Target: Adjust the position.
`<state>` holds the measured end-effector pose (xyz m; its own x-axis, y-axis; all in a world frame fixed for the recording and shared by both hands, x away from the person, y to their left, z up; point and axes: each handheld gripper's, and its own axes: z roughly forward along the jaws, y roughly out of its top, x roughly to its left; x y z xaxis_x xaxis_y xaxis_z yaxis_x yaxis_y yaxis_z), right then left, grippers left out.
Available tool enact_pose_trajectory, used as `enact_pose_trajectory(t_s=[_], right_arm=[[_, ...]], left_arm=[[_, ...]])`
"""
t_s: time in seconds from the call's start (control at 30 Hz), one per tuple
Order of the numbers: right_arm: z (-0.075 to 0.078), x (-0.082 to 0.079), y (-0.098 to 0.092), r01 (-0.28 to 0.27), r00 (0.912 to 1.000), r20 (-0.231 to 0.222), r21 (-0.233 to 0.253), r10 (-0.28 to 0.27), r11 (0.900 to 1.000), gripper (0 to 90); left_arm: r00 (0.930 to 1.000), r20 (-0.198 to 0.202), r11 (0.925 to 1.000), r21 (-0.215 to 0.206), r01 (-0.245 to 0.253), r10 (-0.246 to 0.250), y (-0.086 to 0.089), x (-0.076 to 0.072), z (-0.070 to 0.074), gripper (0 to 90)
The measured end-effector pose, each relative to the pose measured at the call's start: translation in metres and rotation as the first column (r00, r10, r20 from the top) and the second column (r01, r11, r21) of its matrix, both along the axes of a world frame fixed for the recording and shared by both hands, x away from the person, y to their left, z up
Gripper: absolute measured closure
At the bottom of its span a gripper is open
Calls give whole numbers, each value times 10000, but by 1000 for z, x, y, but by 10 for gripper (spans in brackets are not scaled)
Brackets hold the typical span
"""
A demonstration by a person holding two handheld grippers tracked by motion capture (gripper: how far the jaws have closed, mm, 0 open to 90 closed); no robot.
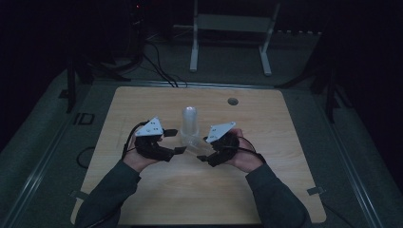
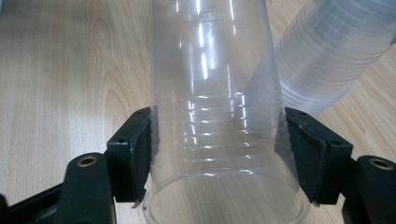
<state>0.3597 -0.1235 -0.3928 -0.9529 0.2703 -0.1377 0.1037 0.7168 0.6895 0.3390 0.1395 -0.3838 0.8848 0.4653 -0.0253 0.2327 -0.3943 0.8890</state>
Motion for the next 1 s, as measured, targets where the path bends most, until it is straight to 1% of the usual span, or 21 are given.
enact_pose_trajectory(t_s=[0.13,0.2,0.23,0.3,0.4,0.43,0.57,0.63,0.67,0.7,0.73,0.77,0.8,0.83,0.87,0.9,1.0], right_arm=[[1,1,1,-88,10000,-2,-188,88,9998,303],[1,1,2,-152,9999,36,-296,154,9994,303],[1,1,2,-169,9998,51,-392,171,9991,303],[0,0,3,-207,9997,79,-528,211,9984,303],[-1,0,3,-223,9997,80,-773,229,9968,303],[-2,0,3,-239,9996,101,-822,248,9963,303],[-2,0,3,-258,9996,102,-954,269,9951,303],[-3,-1,4,-303,9994,106,-1109,316,9934,303],[-3,-1,4,-303,9994,106,-1109,316,9934,303],[-3,-1,4,-322,9994,88,-1229,335,9919,303],[-3,-1,4,-322,9994,88,-1229,335,9919,303],[-3,-1,5,-377,9991,143,-1367,401,9899,303],[-3,-1,5,-388,9991,140,-1398,412,9894,303],[-3,-1,5,-388,9991,140,-1398,412,9894,303],[-2,-2,6,-395,9990,128,-1458,418,9885,303],[-2,-1,6,-457,9987,155,-1519,486,9873,303],[-2,-2,8,-570,9980,184,-1759,612,9827,303]], left_arm=[[9999,119,9994,354,42,-47,-3,-2,0,273],[9997,224,9979,655,8,-23,-5,-3,0,272],[9997,248,9973,741,7,-26,-6,-4,1,273],[9994,325,9949,1012,50,-83,-9,-5,1,273],[9991,400,9918,1273,109,-161,-13,-7,2,273],[9989,422,9898,1417,164,-226,-14,-7,2,273],[9986,414,9874,1559,270,-339,-17,-7,2,273],[9983,425,9840,1750,329,-409,-18,-7,2,272],[9982,432,9821,1851,339,-426,-19,-7,2,272],[9979,442,9804,1937,372,-466,-20,-7,1,273],[9977,463,9782,2041,393,-498,-21,-8,1,273],[9974,499,9745,2208,390,-512,-22,-8,0,273],[9968,547,9677,2484,437,-590,-23,-9,-1,274],[9968,547,9677,2484,437,-590,-23,-9,-1,276],[9964,606,9649,2592,413,-589,-24,-10,-1,276],[9958,683,9604,2758,403,-613,-26,-11,-2,278],[9952,704,9545,2950,438,-674,-28,-11,-2,278]])
